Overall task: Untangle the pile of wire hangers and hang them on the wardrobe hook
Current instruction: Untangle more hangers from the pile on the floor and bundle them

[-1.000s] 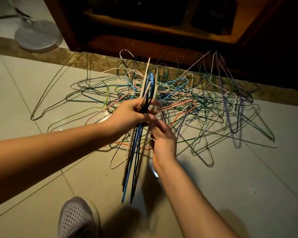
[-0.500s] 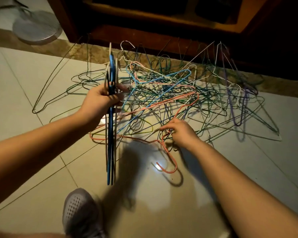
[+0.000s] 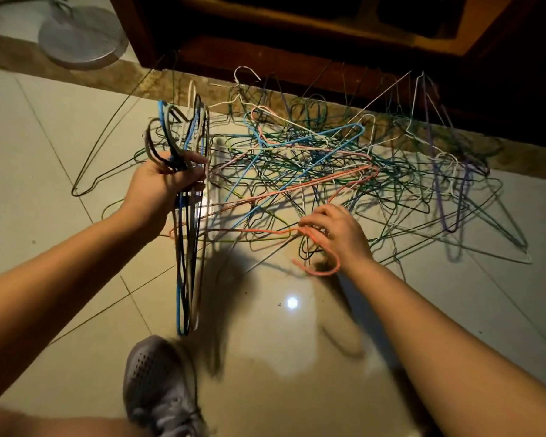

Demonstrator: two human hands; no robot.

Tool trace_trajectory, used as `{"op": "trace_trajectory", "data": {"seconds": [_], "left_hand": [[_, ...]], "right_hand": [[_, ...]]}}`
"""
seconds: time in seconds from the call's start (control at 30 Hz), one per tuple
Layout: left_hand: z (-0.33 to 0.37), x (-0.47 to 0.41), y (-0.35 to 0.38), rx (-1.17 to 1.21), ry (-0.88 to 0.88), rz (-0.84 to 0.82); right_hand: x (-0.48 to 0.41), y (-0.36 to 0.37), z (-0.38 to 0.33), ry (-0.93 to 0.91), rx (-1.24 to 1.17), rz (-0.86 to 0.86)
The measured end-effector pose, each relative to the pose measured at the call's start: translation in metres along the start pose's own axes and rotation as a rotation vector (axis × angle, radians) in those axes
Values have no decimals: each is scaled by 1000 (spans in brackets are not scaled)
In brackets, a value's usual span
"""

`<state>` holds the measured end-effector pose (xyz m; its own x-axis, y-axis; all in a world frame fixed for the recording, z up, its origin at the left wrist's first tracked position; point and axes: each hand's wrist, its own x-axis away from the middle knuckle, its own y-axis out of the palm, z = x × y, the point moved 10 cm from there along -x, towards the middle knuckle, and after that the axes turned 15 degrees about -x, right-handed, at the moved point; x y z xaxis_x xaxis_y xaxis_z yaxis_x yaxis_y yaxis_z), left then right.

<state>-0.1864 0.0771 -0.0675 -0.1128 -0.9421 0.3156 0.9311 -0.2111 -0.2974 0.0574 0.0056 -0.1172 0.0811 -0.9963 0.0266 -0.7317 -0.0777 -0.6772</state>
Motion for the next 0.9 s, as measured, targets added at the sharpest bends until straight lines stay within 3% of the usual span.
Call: {"op": "trace_trajectory", "data": {"seconds": [0.13,0.3,0.4,0.5,0.7,0.9], "left_hand": [[3,-3,-21,29,31,79],[-4,-9,-33,27,2,124],[-2,-8,-33,39,4,119],[2,-7,-35,31,12,136],[2,-5,-32,38,-3,139],[-2,-3,-32,43,-21,153]], "right_hand": [[-14,-28,-29,-96,-173,169],[-32,-64,-51,-197,-20,350],[-35,-84,-50,-68,-53,418],[-40,-86,-33,108,68,371],[-35,-74,-22,247,-352,236],[-28,-45,-22,323,-396,122]]}}
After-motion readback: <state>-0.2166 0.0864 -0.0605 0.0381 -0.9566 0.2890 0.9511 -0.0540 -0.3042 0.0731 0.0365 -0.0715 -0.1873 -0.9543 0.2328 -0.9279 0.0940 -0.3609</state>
